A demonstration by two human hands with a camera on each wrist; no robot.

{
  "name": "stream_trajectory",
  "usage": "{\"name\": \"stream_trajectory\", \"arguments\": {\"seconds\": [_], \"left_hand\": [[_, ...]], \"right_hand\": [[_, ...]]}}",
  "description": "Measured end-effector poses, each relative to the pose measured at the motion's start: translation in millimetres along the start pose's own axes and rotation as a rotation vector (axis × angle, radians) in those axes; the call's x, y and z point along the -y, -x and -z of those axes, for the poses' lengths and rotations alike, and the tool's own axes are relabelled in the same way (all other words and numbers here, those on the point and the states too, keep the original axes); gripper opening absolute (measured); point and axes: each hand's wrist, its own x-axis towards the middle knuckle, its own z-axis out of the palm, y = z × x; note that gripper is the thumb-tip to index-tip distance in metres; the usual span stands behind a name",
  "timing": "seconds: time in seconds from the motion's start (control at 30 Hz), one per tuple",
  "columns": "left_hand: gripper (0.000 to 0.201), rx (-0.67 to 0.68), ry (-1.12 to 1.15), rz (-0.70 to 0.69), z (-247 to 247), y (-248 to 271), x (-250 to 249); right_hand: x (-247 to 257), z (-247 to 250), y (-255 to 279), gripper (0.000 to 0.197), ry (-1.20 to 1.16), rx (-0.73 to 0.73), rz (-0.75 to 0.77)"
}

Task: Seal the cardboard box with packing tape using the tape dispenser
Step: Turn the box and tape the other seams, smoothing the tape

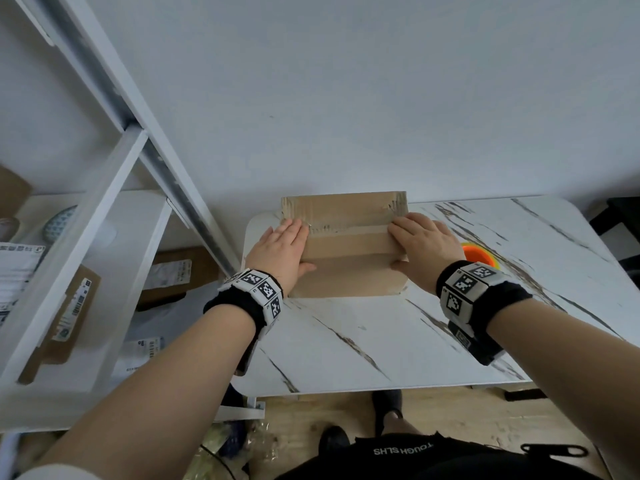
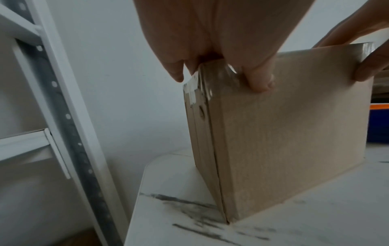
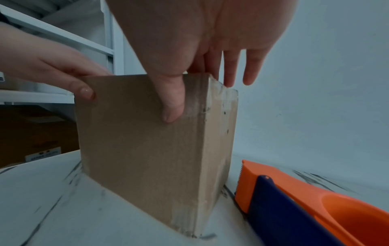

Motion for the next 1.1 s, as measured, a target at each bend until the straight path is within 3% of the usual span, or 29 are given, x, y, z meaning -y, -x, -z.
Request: {"name": "stream_trajectory", "arguments": {"seconds": [0.57, 0.83, 0.97, 1.03, 1.1], "left_hand": [[0.075, -0.034, 0.059, 0.081, 11, -84, 4], [0.076, -0.043, 0.048, 0.101, 13, -92, 6], [0.086, -0.027, 0.012, 0.137, 19, -84, -3], [0.088, -0.067, 0.009, 0.101, 24, -83, -16], [0.084, -0.124, 0.011, 0.022, 27, -85, -36]], "right_hand": [[-49, -9, -81, 0.068, -0.045, -0.020, 0.029], [-51, -14, -89, 0.074, -0.115, -0.041, 0.030], [-54, -14, -75, 0.092, -0.218, -0.079, -0.125], [-62, -18, -64, 0.085, -0.210, -0.062, -0.242], [-71, -23, -53, 0.076, -0.154, 0.078, -0.357]]}}
